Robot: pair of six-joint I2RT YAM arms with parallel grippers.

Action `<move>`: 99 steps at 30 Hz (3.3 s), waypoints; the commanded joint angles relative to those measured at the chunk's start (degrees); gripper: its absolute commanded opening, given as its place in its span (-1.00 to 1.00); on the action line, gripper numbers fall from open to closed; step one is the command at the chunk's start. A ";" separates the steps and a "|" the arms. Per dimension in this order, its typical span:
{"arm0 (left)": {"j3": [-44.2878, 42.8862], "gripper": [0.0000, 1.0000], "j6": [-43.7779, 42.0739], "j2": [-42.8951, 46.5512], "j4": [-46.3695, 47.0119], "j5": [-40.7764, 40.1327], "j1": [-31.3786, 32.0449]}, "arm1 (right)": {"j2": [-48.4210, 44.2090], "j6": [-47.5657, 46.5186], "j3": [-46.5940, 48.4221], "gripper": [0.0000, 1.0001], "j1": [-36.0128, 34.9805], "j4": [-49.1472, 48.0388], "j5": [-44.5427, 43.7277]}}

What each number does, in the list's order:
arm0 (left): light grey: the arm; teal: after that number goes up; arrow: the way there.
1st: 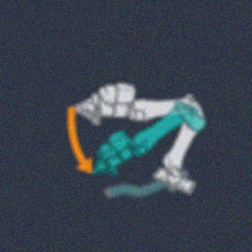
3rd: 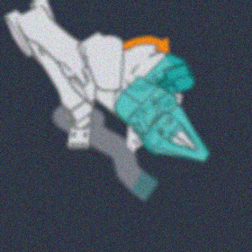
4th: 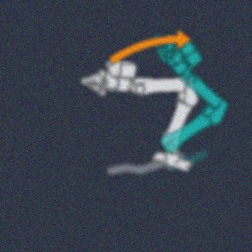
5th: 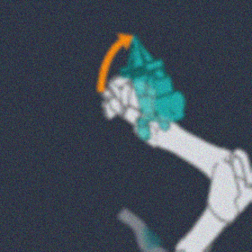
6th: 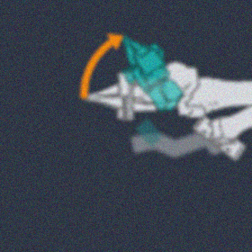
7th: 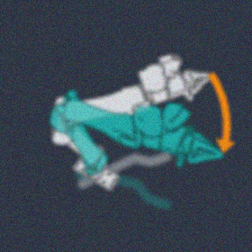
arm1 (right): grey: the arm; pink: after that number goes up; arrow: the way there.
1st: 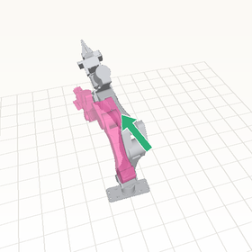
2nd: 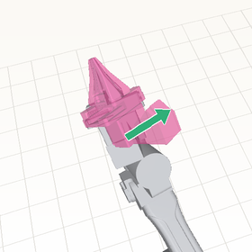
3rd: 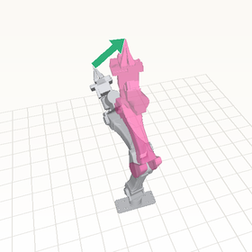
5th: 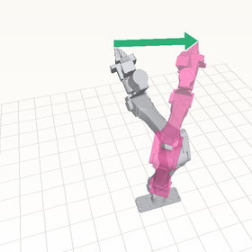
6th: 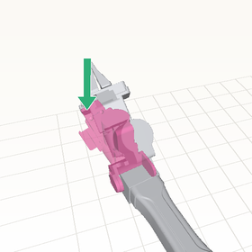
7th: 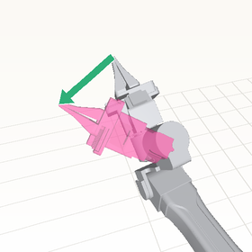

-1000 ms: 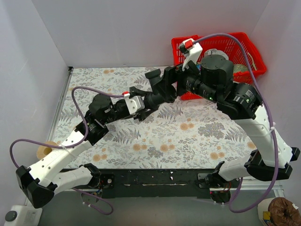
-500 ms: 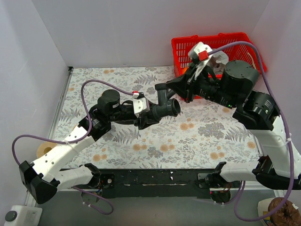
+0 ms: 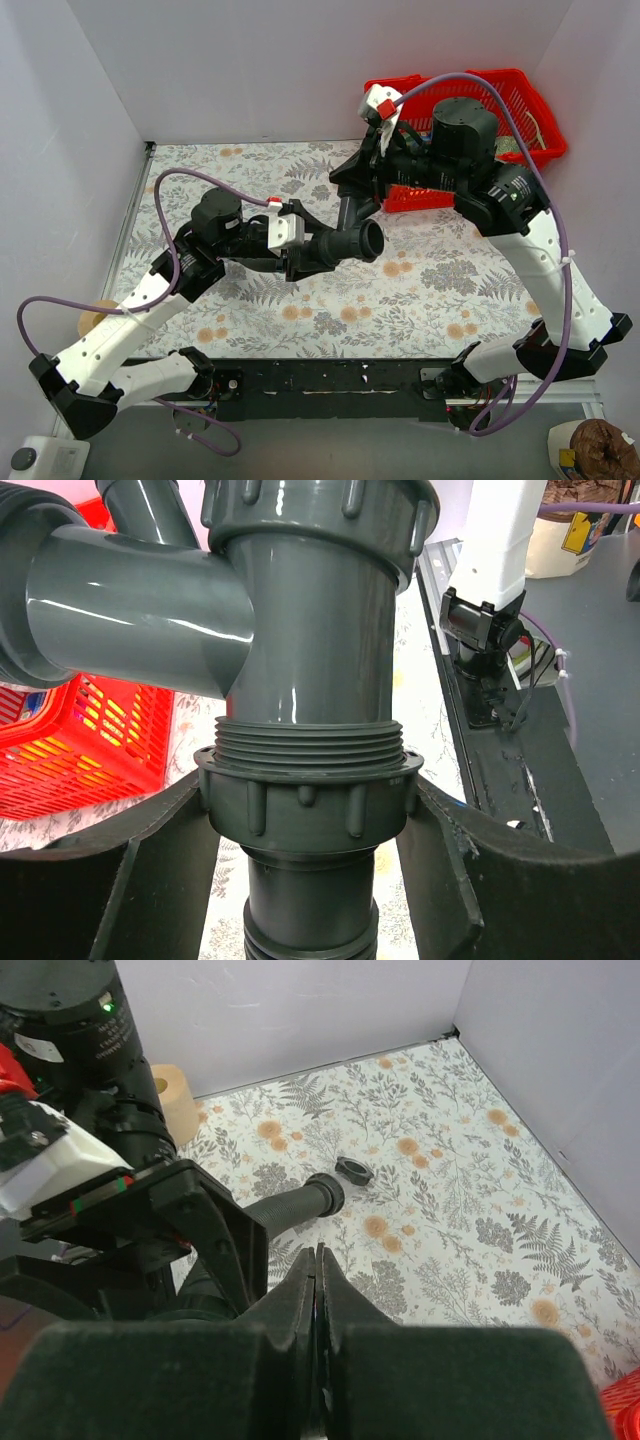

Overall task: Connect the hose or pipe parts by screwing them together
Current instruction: Install the adaptor on the pipeline.

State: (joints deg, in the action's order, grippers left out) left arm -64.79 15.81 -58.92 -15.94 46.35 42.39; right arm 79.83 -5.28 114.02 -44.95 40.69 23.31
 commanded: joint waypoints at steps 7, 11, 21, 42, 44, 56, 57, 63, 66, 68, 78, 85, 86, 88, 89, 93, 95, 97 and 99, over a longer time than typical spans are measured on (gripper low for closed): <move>-3.93 -1.00 2.99 3.54 7.33 -1.08 0.06 | -2.14 -1.40 -4.59 -0.97 4.34 1.15 9.11; -3.94 -1.00 3.00 3.63 8.03 -1.61 -0.03 | -3.45 -1.66 -6.44 -0.97 4.43 2.29 9.22; -2.71 -1.00 8.00 4.42 21.73 -14.94 -0.73 | -8.02 -1.06 -13.45 -0.97 4.69 3.36 4.11; -4.54 -1.00 15.12 4.25 23.34 -9.53 -1.26 | -18.66 7.56 -27.28 -0.88 9.26 -16.33 -2.57; -5.07 -1.00 14.95 4.33 21.22 -7.60 -1.35 | -17.52 8.18 -26.31 -0.81 10.93 -16.87 -2.22; -4.82 -1.00 13.46 4.95 19.55 -5.39 -1.61 | -16.37 10.02 -26.30 -0.89 14.71 -19.49 6.46; -4.73 -1.00 13.28 4.78 19.72 -5.65 -1.61 | -16.72 10.20 -26.56 -0.93 14.71 -19.85 7.96; -4.55 -1.00 11.96 3.81 20.69 -10.31 -1.61 | -17.25 11.60 -26.74 -0.97 14.71 -19.15 15.18; -4.64 -1.00 11.87 3.28 20.95 -12.06 -1.61 | -17.78 11.96 -26.57 -0.97 14.63 -17.58 17.55; -4.64 -1.00 11.44 2.49 21.83 -13.64 -1.61 | -18.13 12.05 -26.83 -0.97 14.72 -17.05 18.96; -6.40 -1.00 9.94 -1.29 22.89 -22.26 -1.61 | -21.91 14.59 -28.76 -0.97 14.54 -17.57 22.39; -7.71 -1.00 9.50 -3.66 20.00 -22.00 -1.26 | -21.30 19.42 -28.50 -0.97 12.61 -24.15 24.41; -7.71 -1.00 9.59 -3.84 19.73 -21.74 -0.82 | -20.95 19.86 -28.33 -0.97 12.08 -24.95 24.24; -7.80 -1.00 9.59 -4.28 19.03 -21.56 -0.21 | -19.72 19.69 -27.71 -0.97 10.24 -25.74 22.58; -7.80 -1.00 9.67 -4.45 18.85 -21.21 0.23 | -19.19 19.52 -27.27 -0.97 9.71 -25.83 22.31; -8.15 -1.00 9.59 -5.16 17.09 -21.12 1.29 | -16.82 19.69 -25.87 -0.97 6.20 -28.11 20.99; -8.07 -1.00 9.24 -5.16 16.65 -20.95 1.90 | -16.20 19.17 -25.25 -0.97 4.96 -28.21 18.10; -7.89 -1.00 8.97 -5.24 16.30 -21.12 2.26 | -15.94 19.34 -24.46 -0.97 4.34 -29.95 15.73; -7.54 -1.00 8.36 -4.98 14.02 -20.69 2.43 | -15.94 19.69 -24.02 -0.97 4.26 -31.10 14.40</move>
State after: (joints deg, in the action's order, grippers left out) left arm -70.37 25.71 -64.77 0.64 25.82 43.90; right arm 64.38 13.58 86.11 -40.03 16.27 42.26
